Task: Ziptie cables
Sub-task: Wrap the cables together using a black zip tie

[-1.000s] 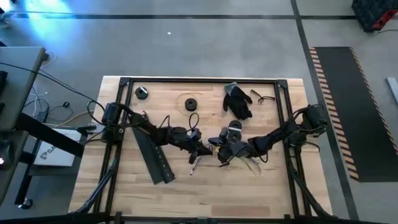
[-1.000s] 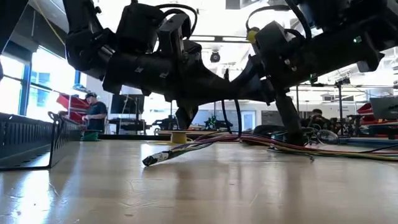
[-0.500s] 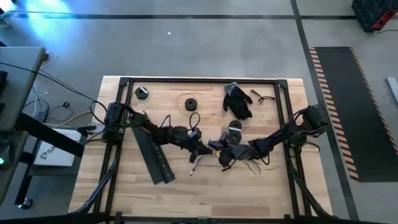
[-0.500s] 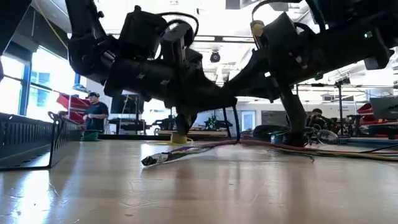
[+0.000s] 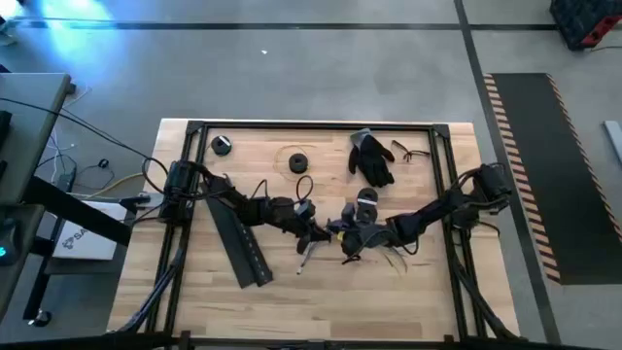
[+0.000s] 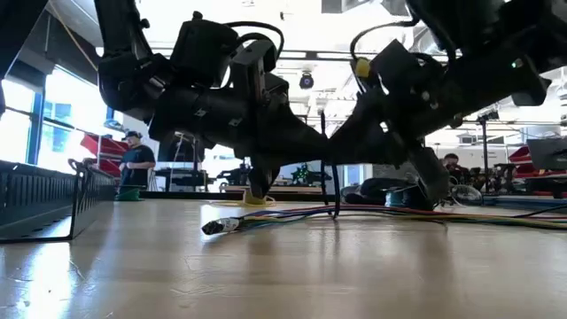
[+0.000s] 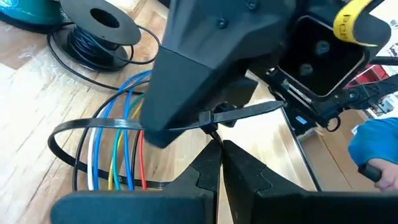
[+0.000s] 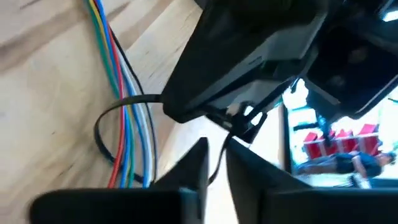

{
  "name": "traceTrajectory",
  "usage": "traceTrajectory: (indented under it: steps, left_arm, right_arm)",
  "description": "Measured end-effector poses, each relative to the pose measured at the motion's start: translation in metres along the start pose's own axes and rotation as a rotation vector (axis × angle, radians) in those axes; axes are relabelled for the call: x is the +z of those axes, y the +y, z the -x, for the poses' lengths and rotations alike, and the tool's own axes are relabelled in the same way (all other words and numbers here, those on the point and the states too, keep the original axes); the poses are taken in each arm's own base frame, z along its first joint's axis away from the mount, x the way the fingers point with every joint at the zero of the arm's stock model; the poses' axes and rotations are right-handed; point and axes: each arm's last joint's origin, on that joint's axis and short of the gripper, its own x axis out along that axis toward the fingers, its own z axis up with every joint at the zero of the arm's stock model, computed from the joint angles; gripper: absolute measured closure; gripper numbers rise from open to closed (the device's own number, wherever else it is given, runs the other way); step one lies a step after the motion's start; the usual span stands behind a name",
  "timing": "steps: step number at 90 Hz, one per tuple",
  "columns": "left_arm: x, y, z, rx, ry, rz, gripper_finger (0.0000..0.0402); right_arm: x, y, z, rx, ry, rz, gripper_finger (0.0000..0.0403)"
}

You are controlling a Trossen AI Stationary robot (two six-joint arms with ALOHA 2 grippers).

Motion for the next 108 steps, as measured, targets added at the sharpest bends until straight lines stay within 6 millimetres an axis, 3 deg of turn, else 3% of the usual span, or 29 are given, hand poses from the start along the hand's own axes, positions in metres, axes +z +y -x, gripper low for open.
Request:
traceTrajectory:
  steps: [13, 25, 37, 56, 108]
  left_arm:
    - [0.0, 0.0, 0.0, -0.002, -0.001, -0.001, 0.0402]
    - [0.0, -0.001, 0.0, -0.004, 0.0, -0.001, 0.0402]
    - [0.0, -0.001, 0.0, -0.006, 0.002, -0.001, 0.0402]
    - [-0.001, -0.001, 0.0, -0.007, 0.005, -0.001, 0.0402]
    - [0.004, 0.005, 0.001, 0.002, -0.004, 0.03, 0.0402]
  right_arm:
    - [-0.004, -0.004, -0.003, -0.014, 0.017, -0.098, 0.0259]
    - [-0.013, -0.011, -0.008, -0.023, 0.043, -0.192, 0.0243]
    - [-0.017, -0.016, -0.012, 0.018, 0.007, -0.226, 0.0276]
    - [-0.019, -0.018, -0.014, 0.016, 0.009, -0.237, 0.0392]
    - [0.002, -0.007, -0.002, -0.012, -0.063, -0.086, 0.0403]
